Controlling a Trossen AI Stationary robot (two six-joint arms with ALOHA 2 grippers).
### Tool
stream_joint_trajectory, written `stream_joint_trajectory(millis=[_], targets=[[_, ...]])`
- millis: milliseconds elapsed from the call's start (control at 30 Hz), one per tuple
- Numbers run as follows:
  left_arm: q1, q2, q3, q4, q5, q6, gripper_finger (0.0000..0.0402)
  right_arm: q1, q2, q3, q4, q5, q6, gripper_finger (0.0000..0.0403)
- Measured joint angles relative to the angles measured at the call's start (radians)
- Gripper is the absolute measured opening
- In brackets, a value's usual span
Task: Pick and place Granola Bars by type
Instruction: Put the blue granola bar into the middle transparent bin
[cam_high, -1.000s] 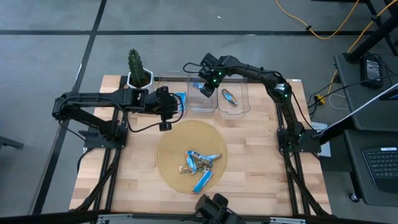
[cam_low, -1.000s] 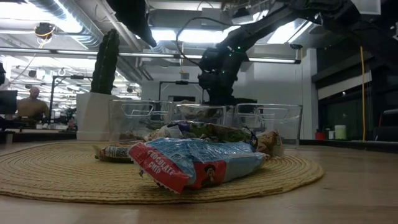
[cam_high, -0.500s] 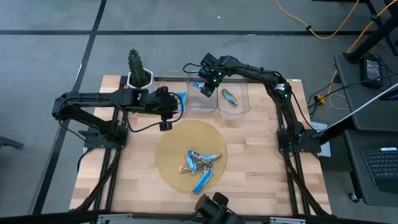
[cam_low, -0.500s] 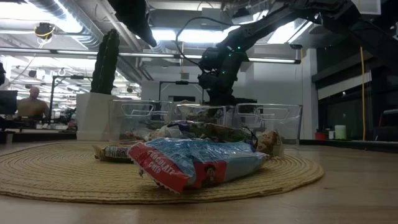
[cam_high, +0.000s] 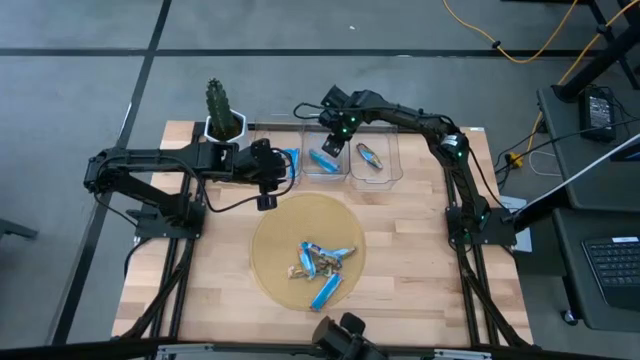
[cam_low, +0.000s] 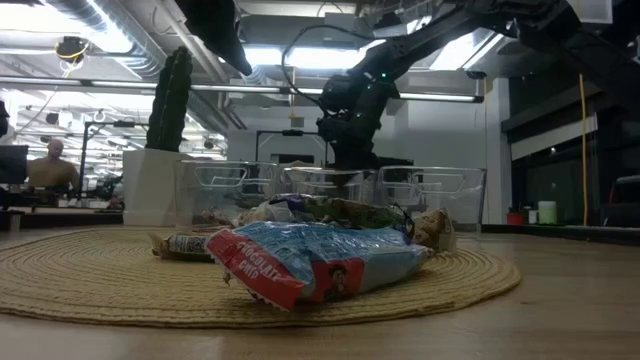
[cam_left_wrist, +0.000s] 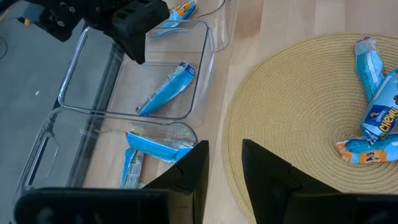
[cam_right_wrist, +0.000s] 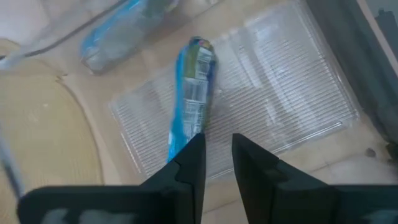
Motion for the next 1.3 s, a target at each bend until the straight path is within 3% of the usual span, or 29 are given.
stream_joint_trajectory(millis=[467, 933, 1100, 1300], targets=[[0.000, 0.000, 0.000, -0.020, 0.000, 0.027, 0.0088, 0.139, -0.177, 0.001, -0.188, 0.098, -0.031, 0.0083], [0.000, 0.000, 0.000, -0.023, 0.037, 0.059, 0.0088, 0.527, -0.377, 0.001, -0.308, 0.133, 0.117, 0.0083], [0.000, 0.000, 0.000, -0.023, 0.079, 0.089, 0.0088, 0.653, -0.409, 0.001, -0.312, 0.202, 0.190, 0.0083], [0.000, 0.000, 0.000, -0.023, 0.099, 0.090, 0.0088, 0.785, -0.416, 0.001, -0.318, 0.211, 0.184, 0.0083]])
